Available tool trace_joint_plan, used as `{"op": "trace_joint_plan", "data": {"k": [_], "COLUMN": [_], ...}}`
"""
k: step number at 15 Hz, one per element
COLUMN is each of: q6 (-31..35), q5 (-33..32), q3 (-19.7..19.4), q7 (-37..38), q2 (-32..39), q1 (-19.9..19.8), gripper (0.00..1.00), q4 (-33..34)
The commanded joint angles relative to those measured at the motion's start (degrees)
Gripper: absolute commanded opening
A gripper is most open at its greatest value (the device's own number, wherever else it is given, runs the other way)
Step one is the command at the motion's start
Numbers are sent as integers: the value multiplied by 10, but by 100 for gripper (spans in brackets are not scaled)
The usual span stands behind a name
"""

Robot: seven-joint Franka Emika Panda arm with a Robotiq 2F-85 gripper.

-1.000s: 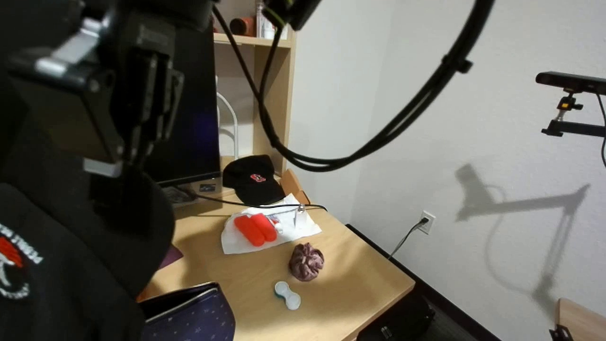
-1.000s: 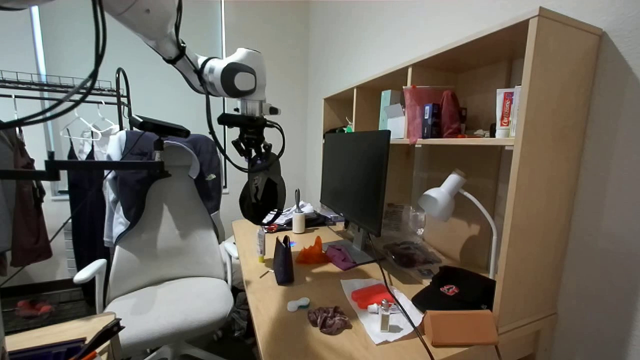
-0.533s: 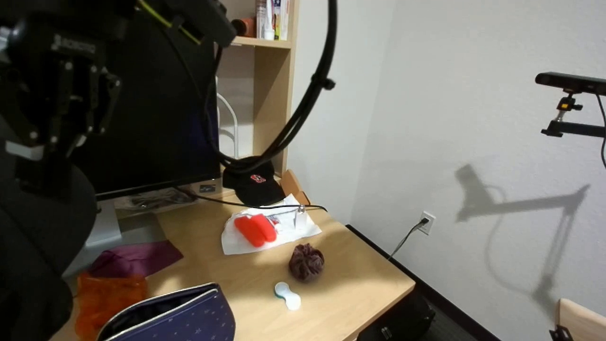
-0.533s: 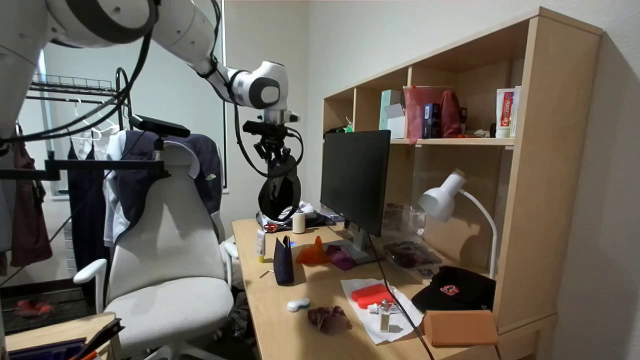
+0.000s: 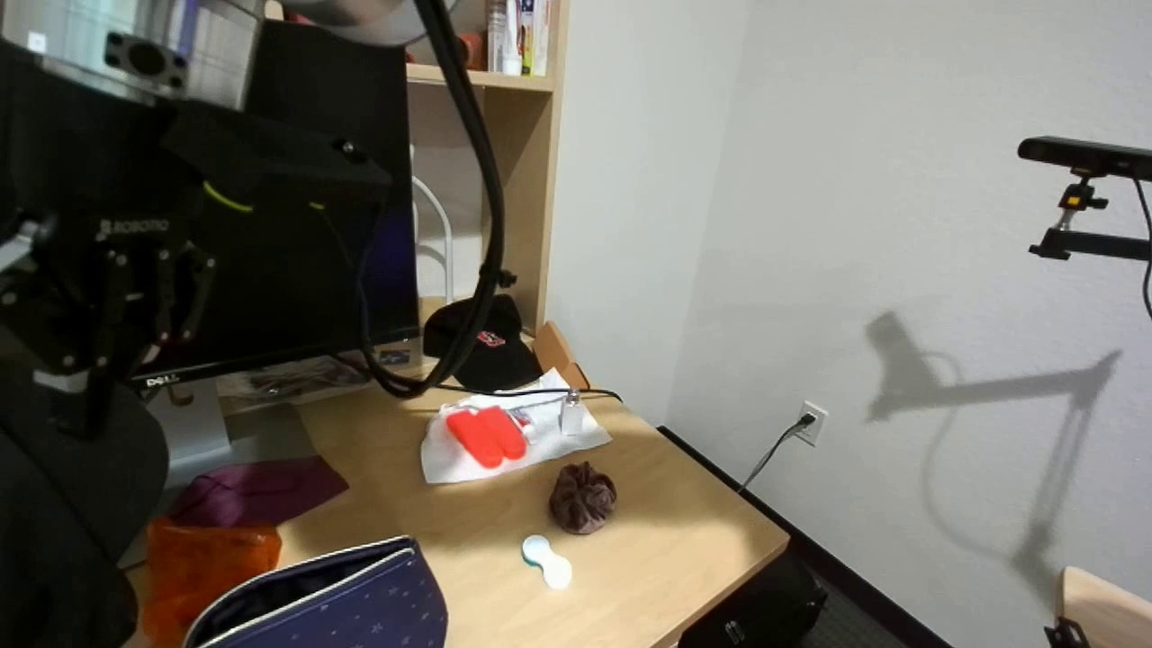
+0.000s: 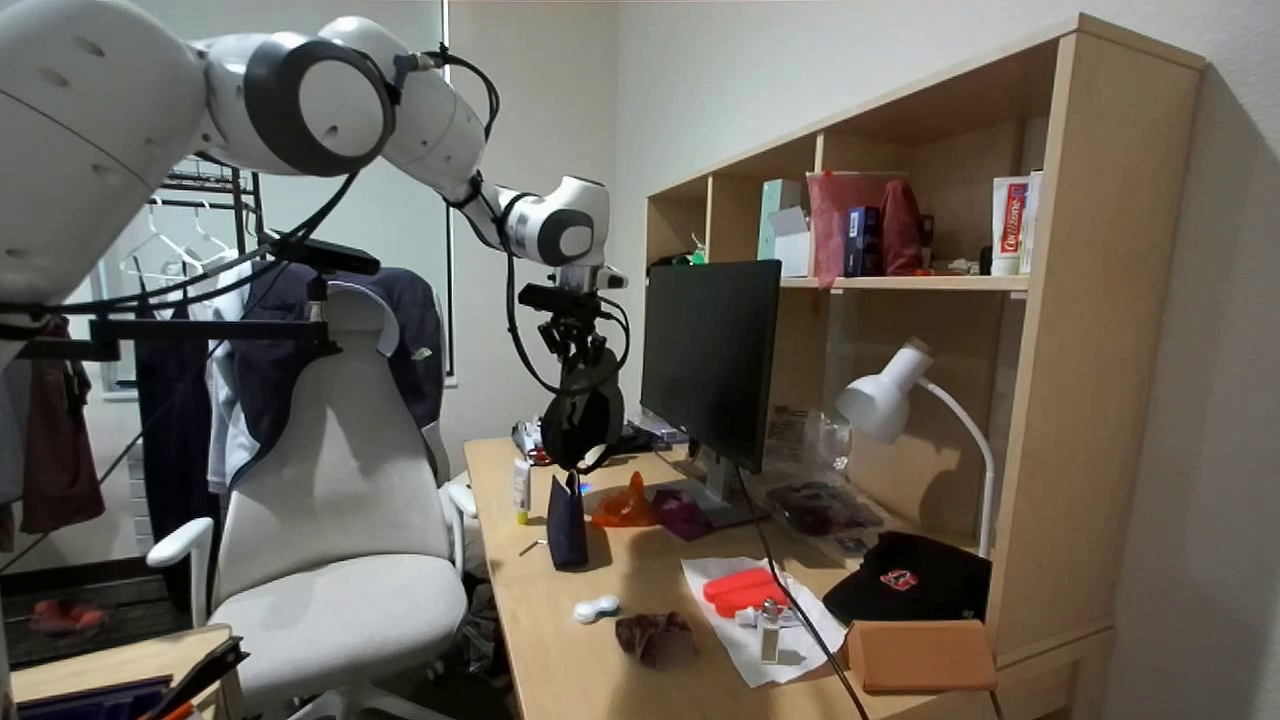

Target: Move one black cap to the left side of the desk

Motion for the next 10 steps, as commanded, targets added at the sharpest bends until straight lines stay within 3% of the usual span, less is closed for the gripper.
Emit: {"op": "trace_joint_plan", "data": {"k": [1, 8, 9, 10], "q6": [-5, -9, -11, -10], "q5": [-19, -26, -25, -27], "q3": [-6, -28, -30, -33], "q7": [37, 111, 121, 129], "q2": [34, 55, 58, 59], "q1": [4, 4, 4, 5], "gripper": [8, 8, 33, 35], "q4": [42, 47, 47, 45]}}
